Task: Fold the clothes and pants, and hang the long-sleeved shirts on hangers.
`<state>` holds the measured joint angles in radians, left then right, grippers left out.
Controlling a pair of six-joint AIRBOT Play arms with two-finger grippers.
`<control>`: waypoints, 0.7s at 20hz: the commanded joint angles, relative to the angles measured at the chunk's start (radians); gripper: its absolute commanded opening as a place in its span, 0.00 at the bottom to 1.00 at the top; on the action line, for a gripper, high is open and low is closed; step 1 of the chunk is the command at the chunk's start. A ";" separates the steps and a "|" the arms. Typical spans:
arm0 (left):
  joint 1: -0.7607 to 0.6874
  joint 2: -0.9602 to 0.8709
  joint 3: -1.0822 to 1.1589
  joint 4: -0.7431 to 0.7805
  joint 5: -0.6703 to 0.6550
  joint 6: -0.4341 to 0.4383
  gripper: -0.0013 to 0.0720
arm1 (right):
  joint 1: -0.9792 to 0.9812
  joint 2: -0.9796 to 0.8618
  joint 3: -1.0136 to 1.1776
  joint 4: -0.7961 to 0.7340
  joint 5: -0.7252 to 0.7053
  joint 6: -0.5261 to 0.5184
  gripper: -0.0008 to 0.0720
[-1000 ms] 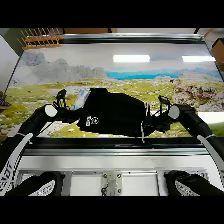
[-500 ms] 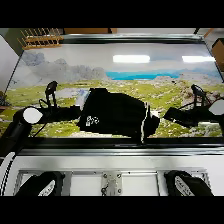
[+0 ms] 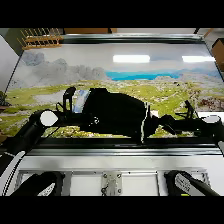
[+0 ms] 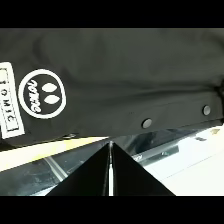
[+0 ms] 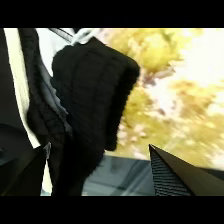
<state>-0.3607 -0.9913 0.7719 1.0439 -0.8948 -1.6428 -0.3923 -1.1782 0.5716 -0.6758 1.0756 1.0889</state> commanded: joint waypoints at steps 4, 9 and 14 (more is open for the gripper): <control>-0.016 -0.082 0.118 0.002 -0.049 -0.015 0.03 | 0.097 -0.210 -0.018 0.192 -0.062 -0.192 1.00; -0.016 -0.126 0.180 0.002 -0.058 -0.015 0.03 | 0.264 -0.225 -0.018 0.350 -0.183 -0.192 1.00; -0.016 -0.125 0.180 0.003 -0.085 -0.015 0.03 | 0.402 -0.225 -0.011 0.438 -0.290 -0.204 0.93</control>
<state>-0.3756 -1.1122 0.9451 1.0462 -0.9657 -1.6577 -0.0639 -1.3994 0.5564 -0.2939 0.8577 0.8917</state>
